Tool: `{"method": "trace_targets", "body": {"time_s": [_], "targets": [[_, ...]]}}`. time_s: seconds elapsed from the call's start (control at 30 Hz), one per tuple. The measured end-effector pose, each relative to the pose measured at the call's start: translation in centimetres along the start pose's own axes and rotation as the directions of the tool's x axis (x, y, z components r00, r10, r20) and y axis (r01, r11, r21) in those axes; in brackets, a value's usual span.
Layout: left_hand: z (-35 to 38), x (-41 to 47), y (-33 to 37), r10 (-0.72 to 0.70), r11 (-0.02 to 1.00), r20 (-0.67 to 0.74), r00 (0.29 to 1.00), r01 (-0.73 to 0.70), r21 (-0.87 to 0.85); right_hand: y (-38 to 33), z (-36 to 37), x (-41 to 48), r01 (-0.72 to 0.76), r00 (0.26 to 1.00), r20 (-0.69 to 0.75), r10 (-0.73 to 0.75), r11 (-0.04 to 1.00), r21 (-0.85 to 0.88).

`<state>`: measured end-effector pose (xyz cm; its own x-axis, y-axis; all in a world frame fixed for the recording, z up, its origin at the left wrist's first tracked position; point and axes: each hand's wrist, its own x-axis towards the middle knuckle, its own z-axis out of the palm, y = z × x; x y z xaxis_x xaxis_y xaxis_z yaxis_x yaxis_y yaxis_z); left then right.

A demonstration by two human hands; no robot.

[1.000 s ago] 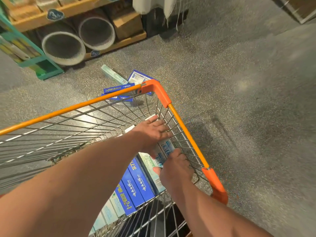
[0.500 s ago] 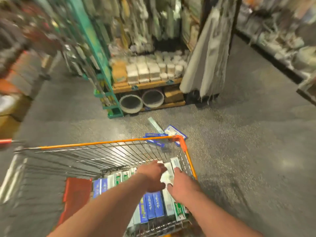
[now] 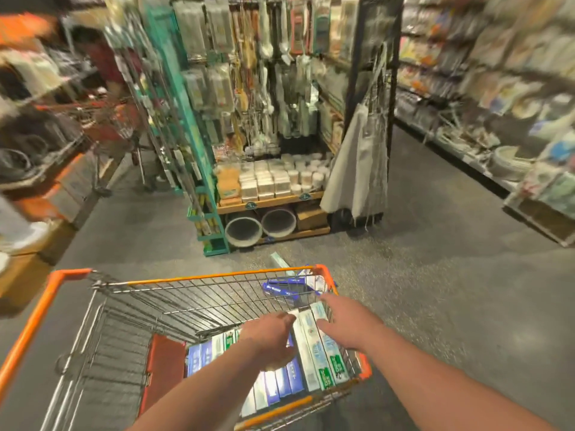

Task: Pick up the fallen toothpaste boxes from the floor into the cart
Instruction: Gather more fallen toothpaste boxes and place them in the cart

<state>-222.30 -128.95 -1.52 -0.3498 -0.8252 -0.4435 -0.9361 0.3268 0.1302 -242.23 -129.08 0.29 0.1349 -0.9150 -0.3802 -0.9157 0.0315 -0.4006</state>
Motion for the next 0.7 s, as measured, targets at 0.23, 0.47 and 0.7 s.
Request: {"method": "trace_targets", "body": {"time_s": [0.23,0.47,0.7], "targets": [[0.1,1.0,3.9,0.065,0.997,-0.047,0.997,-0.063,0.042,4.4,-2.7,-3.5,-0.026,0.999,-0.046,0.025,1.000,-0.018],[-2.1,7.0,10.7,0.049,0.995,-0.099,0.994,-0.040,0.096,13.4,-7.8,-2.0,-0.029,0.999,-0.031,0.027,0.998,-0.064],[-5.5,15.5,20.1,-0.053,0.998,-0.129,0.990,0.047,-0.049,23.6,-15.9,2.6,0.052,0.999,0.020,-0.050,0.989,-0.137]]}}
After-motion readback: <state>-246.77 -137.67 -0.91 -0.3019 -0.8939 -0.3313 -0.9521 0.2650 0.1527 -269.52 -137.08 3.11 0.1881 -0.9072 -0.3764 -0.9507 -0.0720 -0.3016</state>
